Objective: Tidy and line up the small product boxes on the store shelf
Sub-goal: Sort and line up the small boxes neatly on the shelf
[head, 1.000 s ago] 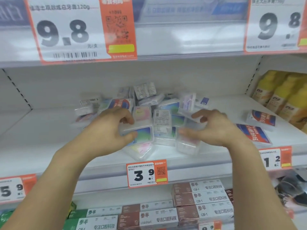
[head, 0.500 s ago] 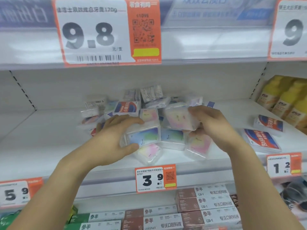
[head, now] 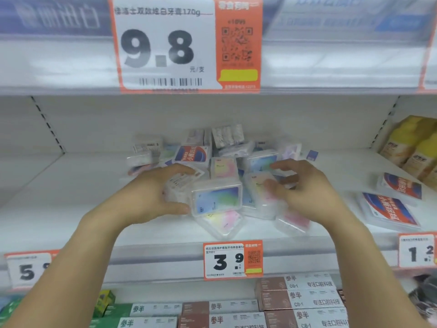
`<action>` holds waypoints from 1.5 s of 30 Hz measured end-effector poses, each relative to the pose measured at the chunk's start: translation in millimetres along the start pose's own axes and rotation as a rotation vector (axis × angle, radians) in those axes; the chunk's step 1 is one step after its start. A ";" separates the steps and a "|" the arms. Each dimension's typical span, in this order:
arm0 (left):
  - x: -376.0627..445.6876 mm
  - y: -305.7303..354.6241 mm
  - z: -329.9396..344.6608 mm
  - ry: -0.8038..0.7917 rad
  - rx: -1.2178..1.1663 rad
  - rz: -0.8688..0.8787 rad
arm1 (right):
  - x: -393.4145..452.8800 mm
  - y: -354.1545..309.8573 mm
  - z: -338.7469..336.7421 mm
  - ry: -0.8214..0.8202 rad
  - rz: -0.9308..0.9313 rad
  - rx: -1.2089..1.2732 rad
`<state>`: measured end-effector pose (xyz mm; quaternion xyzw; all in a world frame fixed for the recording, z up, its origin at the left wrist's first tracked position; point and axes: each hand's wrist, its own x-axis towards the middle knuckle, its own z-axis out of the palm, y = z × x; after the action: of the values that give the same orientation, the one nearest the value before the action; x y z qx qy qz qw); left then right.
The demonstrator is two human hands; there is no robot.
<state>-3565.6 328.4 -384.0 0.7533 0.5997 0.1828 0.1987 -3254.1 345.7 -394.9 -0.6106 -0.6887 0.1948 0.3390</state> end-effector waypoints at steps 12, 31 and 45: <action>-10.5 -26.2 -28.9 0.223 -0.687 -0.179 | -4.0 -61.2 44.6 -0.151 -0.277 -0.167; -120.1 -130.5 -90.6 0.310 0.257 -0.231 | 19.9 -131.0 83.3 -0.085 -0.374 -0.117; -62.8 -66.8 -62.6 0.602 0.059 -0.043 | 91.9 -132.4 134.1 -0.079 -0.178 -0.548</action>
<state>-3666.7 285.6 -367.5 0.6579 0.6524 0.3761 -0.0063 -3444.8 431.1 -376.6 -0.6087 -0.7790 -0.0054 0.1503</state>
